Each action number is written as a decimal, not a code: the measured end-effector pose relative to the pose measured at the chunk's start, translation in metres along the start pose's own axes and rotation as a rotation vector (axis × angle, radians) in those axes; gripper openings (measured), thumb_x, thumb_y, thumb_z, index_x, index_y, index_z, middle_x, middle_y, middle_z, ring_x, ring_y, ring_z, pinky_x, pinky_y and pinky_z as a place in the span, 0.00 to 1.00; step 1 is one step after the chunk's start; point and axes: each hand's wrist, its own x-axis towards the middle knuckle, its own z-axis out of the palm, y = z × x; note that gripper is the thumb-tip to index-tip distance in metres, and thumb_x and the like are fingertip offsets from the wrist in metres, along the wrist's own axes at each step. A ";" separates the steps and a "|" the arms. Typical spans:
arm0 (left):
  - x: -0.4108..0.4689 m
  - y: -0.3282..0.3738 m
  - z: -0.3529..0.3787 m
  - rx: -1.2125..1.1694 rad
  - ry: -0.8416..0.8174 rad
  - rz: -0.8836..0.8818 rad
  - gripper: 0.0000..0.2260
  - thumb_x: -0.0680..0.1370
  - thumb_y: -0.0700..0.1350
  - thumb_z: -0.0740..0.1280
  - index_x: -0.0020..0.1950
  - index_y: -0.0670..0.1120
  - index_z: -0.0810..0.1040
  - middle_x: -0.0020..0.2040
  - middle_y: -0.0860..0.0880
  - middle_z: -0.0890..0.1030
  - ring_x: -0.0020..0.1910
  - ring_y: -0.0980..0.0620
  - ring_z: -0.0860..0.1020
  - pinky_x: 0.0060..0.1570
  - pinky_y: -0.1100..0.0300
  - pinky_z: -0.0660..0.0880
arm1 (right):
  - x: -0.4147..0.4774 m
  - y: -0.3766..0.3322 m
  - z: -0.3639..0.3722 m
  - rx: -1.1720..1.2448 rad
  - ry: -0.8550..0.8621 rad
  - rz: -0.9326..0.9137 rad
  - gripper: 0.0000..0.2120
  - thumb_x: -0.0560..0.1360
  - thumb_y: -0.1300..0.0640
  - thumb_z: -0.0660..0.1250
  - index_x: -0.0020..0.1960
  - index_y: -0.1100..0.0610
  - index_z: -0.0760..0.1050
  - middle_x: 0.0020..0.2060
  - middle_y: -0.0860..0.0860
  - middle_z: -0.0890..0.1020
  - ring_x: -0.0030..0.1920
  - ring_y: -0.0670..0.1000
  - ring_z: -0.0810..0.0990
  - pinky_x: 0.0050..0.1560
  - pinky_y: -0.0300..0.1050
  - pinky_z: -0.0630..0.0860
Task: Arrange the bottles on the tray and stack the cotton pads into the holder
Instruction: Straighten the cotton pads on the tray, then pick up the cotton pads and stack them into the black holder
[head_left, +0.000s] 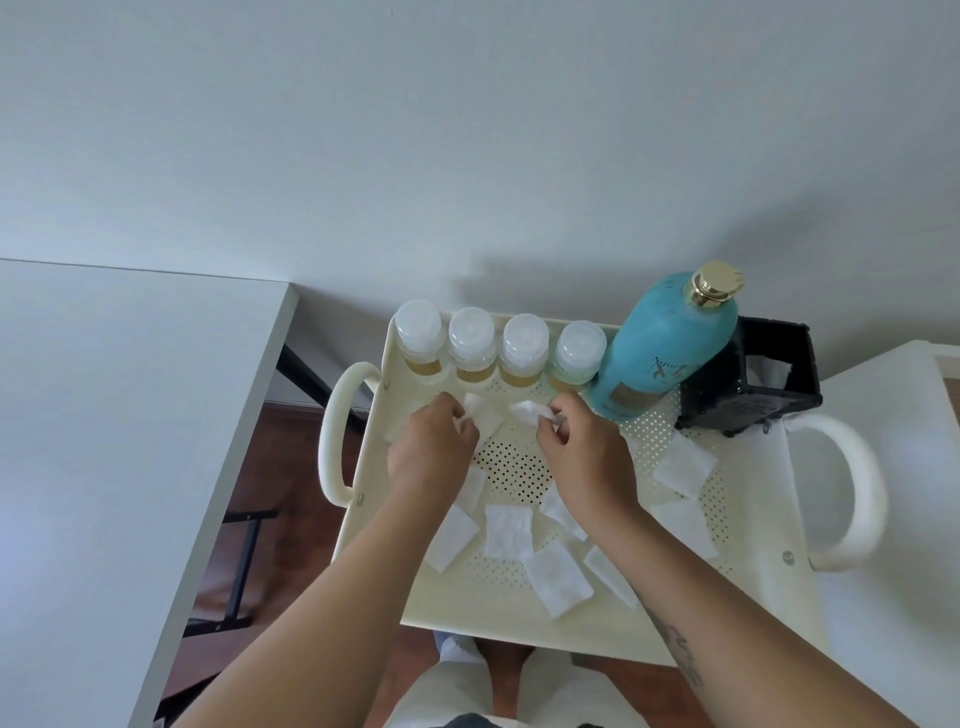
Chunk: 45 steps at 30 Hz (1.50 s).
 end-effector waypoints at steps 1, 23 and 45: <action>-0.005 -0.001 -0.006 -0.039 0.014 0.008 0.06 0.77 0.51 0.64 0.50 0.50 0.75 0.36 0.54 0.75 0.34 0.52 0.76 0.32 0.58 0.71 | -0.002 -0.003 -0.005 0.042 0.010 0.011 0.06 0.77 0.55 0.65 0.44 0.57 0.72 0.30 0.51 0.75 0.31 0.55 0.74 0.30 0.48 0.70; -0.071 0.032 -0.028 -0.452 0.015 0.347 0.03 0.75 0.50 0.71 0.44 0.56 0.77 0.40 0.55 0.74 0.38 0.57 0.72 0.35 0.65 0.67 | -0.069 0.001 -0.115 0.027 0.295 0.073 0.07 0.76 0.53 0.67 0.41 0.51 0.73 0.30 0.45 0.70 0.32 0.46 0.70 0.30 0.40 0.67; -0.101 0.128 0.010 -0.280 0.106 0.401 0.02 0.74 0.52 0.71 0.45 0.56 0.79 0.38 0.56 0.73 0.37 0.64 0.72 0.37 0.74 0.68 | 0.093 0.088 -0.219 -0.463 -0.446 0.018 0.05 0.75 0.53 0.69 0.44 0.53 0.75 0.41 0.50 0.73 0.44 0.55 0.75 0.41 0.45 0.69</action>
